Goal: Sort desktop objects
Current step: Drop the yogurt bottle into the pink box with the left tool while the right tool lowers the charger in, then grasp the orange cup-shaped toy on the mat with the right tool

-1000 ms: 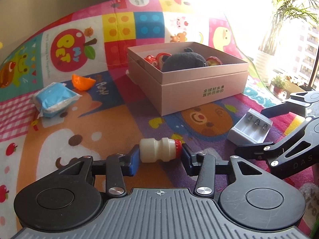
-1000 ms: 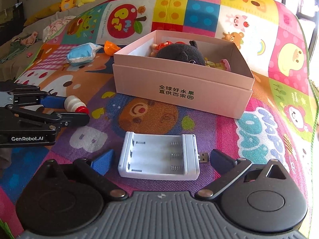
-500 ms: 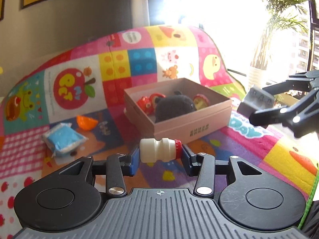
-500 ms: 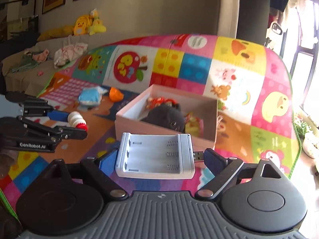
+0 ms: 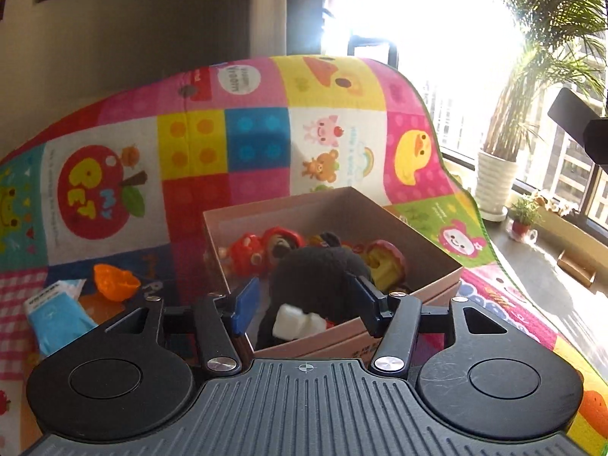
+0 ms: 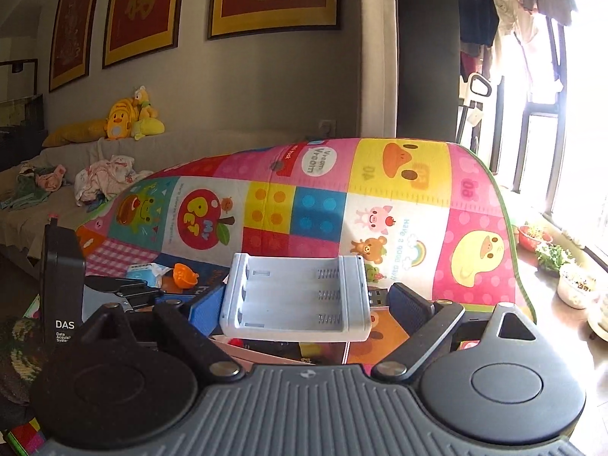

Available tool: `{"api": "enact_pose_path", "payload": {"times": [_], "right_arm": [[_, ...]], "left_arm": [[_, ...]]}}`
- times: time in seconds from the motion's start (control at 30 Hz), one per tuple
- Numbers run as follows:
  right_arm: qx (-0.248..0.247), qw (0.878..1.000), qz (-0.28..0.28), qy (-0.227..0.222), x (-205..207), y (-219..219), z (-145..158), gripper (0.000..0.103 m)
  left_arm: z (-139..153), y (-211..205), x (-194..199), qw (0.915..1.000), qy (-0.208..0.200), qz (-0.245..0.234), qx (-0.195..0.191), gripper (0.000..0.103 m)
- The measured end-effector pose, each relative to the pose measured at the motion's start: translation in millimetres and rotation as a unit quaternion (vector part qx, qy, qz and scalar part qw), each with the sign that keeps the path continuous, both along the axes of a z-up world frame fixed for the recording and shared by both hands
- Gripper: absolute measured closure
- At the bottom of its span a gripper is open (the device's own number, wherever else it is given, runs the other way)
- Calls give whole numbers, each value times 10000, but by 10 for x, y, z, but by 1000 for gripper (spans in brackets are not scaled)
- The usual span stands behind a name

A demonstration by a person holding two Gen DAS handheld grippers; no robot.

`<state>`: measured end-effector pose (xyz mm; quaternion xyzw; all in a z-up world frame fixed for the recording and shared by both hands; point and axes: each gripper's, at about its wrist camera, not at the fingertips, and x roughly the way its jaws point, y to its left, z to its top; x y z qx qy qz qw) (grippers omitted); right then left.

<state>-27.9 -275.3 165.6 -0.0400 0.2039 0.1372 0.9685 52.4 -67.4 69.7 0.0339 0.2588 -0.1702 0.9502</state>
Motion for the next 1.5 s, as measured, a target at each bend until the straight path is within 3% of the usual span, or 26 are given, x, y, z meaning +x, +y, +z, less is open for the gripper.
{"api": "enact_pose_path", "payload": {"times": [0.07, 0.13, 0.27, 0.37, 0.57, 0.7, 0.8, 0.93, 1.07, 1.23, 1.3, 1.4, 1.5], "right_arm": [[21, 10000, -19, 86, 55, 7, -9, 12], [61, 9997, -13, 240, 175, 36, -17, 12], [76, 9974, 12, 717, 593, 168, -63, 12], [71, 9932, -98, 1161, 1037, 300, -160, 12], [251, 9742, -720, 2125, 1953, 496, -601, 12], [142, 9674, -963, 2339, 2278, 573, -865, 12], [-103, 9661, -1113, 2326, 2332, 642, -904, 3], [-136, 9683, -1005, 2282, 2310, 780, -819, 3], [-123, 9736, -583, 2205, 2256, 1108, -727, 3], [-274, 9744, 93, 2230, 2254, 1826, -789, 2], [-283, 9723, 332, 2297, 2305, 2141, -838, 2], [-280, 9634, 609, 2594, 2467, 2564, -935, 12], [-316, 9601, 506, 2732, 2649, 2846, -1077, 14]], "left_arm": [[-28, 62, -136, 10000, -52, 0, 53, 26], [-47, 148, -272, 10000, -29, 25, 71, 23], [-86, 344, -486, 9993, 347, 46, -103, 8], [-126, 471, -612, 9980, 570, 29, -268, 7], [-181, 679, -715, 9968, 575, 234, -504, 6], [-269, 823, -693, 9956, 653, 434, -517, 5], [-333, 975, -685, 9938, 640, 708, -567, 3], [-373, 1170, -670, 9905, 526, 1128, -590, 3], [-392, 1328, -649, 9855, 380, 1565, -535, 3], [-466, 1565, -627, 9755, 359, 2113, -504, 3], [-521, 1630, -623, 9736, 452, 2164, -567, 3], [-617, 1668, -627, 9734, 633, 2099, -669, 3], [-615, 1696, -655, 9731, 568, 2080, -808, 2]]}}
